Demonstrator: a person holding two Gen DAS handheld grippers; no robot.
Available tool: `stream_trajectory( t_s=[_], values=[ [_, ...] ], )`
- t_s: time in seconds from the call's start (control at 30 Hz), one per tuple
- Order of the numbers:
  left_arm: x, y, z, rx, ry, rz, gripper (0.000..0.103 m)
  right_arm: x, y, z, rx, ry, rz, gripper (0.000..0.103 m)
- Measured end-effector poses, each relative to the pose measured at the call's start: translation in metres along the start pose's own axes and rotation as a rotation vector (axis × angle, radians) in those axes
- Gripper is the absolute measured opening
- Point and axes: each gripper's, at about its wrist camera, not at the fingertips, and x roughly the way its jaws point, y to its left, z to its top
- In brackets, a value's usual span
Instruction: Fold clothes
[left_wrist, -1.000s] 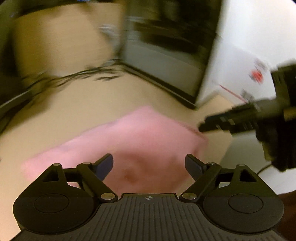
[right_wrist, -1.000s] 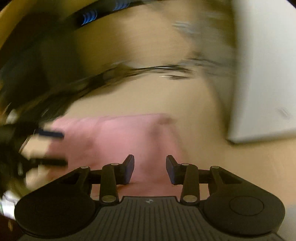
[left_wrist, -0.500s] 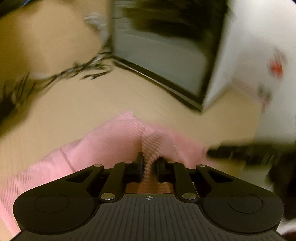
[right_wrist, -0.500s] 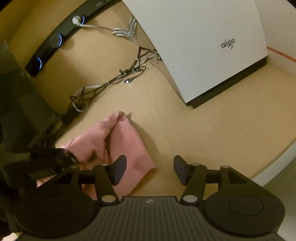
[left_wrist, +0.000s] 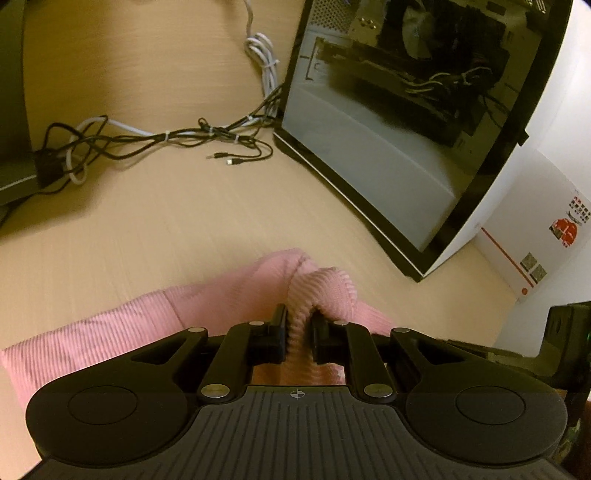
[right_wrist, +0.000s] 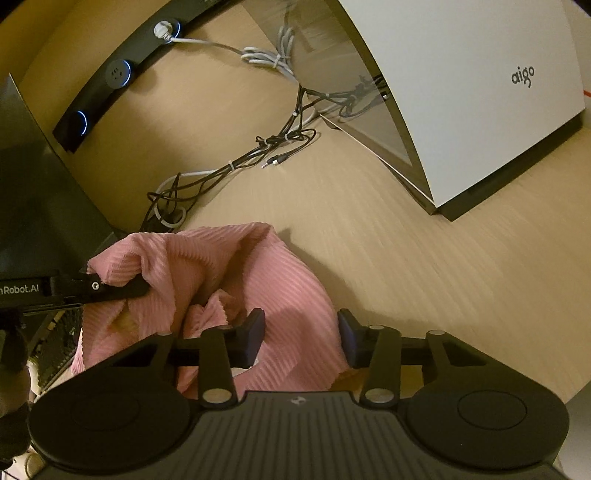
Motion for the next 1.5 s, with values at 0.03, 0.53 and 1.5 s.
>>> stream_trajectory(
  t_s=[0.03,0.53,1.5],
  values=[
    [0.001,-0.001,-0.001,0.005,0.004,0.002,0.014,0.0,-0.001,0.0,-0.002,0.001,0.0,0.042],
    [0.048,-0.074,-0.045,0.527,0.059,0.216,0.078,0.0,0.001,-0.001,-0.083,0.015,-0.006,0.041],
    [0.02,0.011,0.004,0.009,0.034,0.022,0.023,-0.018,0.028,0.008,-0.494,0.042,-0.077,0.012]
  ],
)
